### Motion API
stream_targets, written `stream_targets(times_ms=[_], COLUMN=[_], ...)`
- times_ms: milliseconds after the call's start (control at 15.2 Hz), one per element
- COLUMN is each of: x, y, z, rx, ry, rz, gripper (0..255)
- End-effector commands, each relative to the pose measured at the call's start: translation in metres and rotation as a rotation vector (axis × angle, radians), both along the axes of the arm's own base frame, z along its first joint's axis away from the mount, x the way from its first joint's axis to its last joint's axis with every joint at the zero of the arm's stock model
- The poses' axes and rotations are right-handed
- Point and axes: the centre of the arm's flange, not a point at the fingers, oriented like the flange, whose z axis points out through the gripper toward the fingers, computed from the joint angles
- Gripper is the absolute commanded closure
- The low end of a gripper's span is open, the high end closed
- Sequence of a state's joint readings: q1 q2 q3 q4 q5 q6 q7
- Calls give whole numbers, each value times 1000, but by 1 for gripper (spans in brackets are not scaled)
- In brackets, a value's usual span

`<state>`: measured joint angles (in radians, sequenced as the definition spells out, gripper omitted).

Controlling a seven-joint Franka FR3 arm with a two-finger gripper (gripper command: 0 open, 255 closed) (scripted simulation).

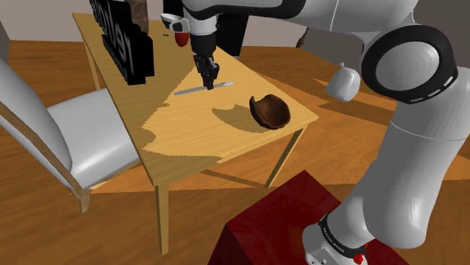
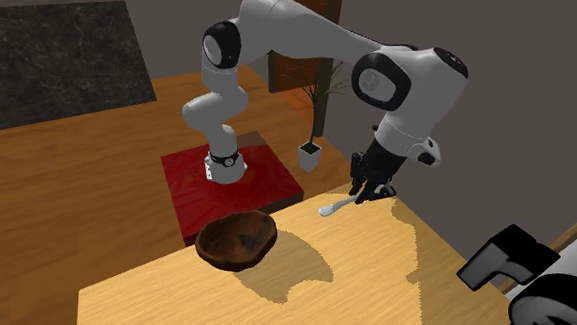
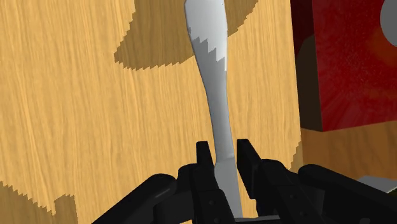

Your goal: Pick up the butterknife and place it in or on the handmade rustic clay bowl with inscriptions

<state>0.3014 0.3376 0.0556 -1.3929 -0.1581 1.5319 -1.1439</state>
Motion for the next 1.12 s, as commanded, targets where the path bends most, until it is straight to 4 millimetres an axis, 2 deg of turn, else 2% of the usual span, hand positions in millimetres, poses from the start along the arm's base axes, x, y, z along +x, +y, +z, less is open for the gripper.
stream_targets(times_ms=[0, 1056], x=[-7, -62], y=[-22, -226], z=[2, 9], rx=[0, 0], ry=[0, 0], rz=[0, 0], gripper=[255, 255])
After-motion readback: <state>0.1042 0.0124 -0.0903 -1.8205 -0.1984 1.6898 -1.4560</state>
